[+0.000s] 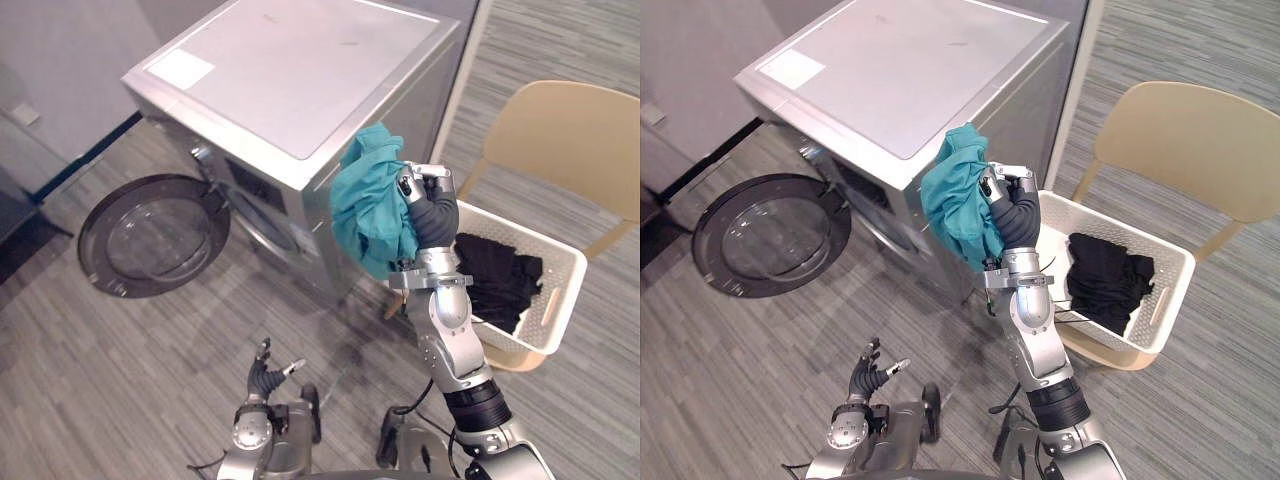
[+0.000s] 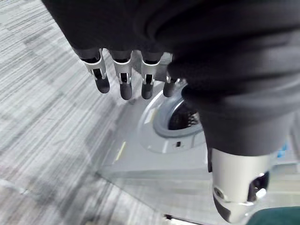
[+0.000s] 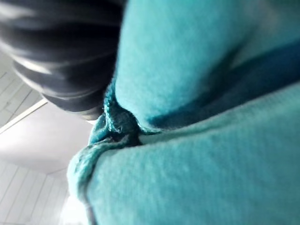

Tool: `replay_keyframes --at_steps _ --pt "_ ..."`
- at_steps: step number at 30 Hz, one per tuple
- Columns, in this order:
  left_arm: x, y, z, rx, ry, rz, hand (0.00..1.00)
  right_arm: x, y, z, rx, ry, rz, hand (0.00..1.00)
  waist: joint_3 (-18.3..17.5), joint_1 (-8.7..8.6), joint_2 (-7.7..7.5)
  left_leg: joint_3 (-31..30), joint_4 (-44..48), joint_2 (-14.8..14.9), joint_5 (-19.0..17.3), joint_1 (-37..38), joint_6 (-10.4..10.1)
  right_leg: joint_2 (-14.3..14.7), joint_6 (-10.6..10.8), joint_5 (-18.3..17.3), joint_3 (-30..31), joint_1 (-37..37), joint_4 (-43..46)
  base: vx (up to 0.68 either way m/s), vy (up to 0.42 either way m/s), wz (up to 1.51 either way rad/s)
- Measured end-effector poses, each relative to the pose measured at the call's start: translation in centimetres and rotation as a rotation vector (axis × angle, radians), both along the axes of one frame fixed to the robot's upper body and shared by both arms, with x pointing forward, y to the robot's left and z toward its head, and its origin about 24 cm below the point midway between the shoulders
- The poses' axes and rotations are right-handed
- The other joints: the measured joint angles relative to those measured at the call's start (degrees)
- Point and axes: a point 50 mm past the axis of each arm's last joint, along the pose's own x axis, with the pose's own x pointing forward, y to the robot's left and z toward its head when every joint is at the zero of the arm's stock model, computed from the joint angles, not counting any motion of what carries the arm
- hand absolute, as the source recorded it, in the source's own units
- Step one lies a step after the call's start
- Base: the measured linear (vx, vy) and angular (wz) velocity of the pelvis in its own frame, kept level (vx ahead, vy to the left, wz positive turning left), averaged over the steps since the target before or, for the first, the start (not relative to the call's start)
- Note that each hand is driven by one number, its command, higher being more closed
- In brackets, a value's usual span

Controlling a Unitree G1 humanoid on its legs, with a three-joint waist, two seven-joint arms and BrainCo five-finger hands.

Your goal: Pick up the laundry basket with both hands and put the clothes into the washing machine.

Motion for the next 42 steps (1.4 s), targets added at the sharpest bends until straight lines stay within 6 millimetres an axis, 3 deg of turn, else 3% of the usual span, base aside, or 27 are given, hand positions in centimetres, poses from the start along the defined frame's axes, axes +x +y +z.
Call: replay_keyframes --at_steps 5,13,14,20,24,25,34,37,42 --pt "2.4 -1.6 5.3 0.065 -0.269 -0.075 0.0 -1.1 3.3 0.3 0.064 -0.004 0.175 1.0 -3.06 0.21 -2.01 -3.11 -1.34 -3.18 0.8 1.29 -0.01 -2.41 2.6 1.54 -2.23 3.26 -1.74 -0.03 0.132 0.39" --pt "5.2 -4.7 9.9 0.155 -0.508 -0.131 0.0 -3.8 8.8 0.2 0.08 -0.003 0.497 1.0 -6.34 -0.02 -2.67 -3.39 -5.49 -3.84 3.63 4.97 1.04 -2.56 3.03 3.16 -2.14 6.0 -4.25 -0.04 0.03 0.03" --pt "5.5 -4.9 10.4 0.181 -0.534 -0.129 1.0 -4.2 9.4 0.1 0.089 0.007 0.535 1.0 -6.81 -0.04 -2.66 -3.52 -6.13 -3.81 4.16 5.3 1.02 -2.48 2.96 3.21 -2.13 6.05 -4.25 -0.04 -0.022 0.05" --pt "7.2 -5.3 12.6 0.269 -0.63 -0.092 1.0 -5.4 10.9 -0.6 0.212 0.087 0.732 1.0 -8.72 -0.14 -2.75 -3.61 -7.23 -3.48 5.19 5.76 0.81 -1.38 2.26 4.19 -1.8 6.2 -5.19 -0.02 -0.012 -0.03" --pt "7.4 -5.2 12.6 0.276 -0.625 -0.072 1.0 -5.6 10.7 -1.5 0.252 0.128 0.778 1.0 -9.51 -0.15 -3.07 -3.27 -7.24 -3.12 5.24 5.86 0.73 -0.98 2.17 4.28 -1.36 6.07 -5.28 0.0 -0.023 -0.07" --pt "7.4 -5.1 12.6 0.276 -0.624 -0.065 1.0 -5.8 10.7 -1.9 0.257 0.144 0.792 0.0 -9.61 -0.2 -3.22 -3.02 -7.26 -2.98 5.23 6.01 0.73 -0.87 2.12 4.31 -1.04 6.04 -5.28 0.02 -0.022 -0.09" --pt "7.3 -4.0 11.9 0.222 -0.573 -0.021 1.0 -6.1 9.6 -4.4 0.226 0.231 0.727 0.0 -9.82 -1.63 -3.49 -2.65 -7.53 -2.77 5.22 6.06 0.73 -0.14 2.05 4.36 -0.48 5.73 -5.36 0.02 -0.01 -0.02" --pt "6.4 -3.6 10.4 0.197 -0.507 -0.024 1.0 -5.2 6.9 -5.6 0.146 0.234 0.564 0.0 -9.87 -1.53 -3.59 -2.32 -8.1 -2.72 5.23 5.98 0.73 -0.02 2.05 4.36 -0.11 5.15 -5.31 0.05 -0.012 -0.07" --pt "4.9 -2.5 8.1 0.186 -0.413 -0.029 1.0 -3.3 0.6 -6.6 0.022 0.241 0.183 0.0 -9.87 -1.66 -3.58 -2.22 -8.38 -2.68 5.23 5.76 0.72 0.14 2.1 4.34 -0.04 4.91 -5.31 0.06 -0.013 -0.01"
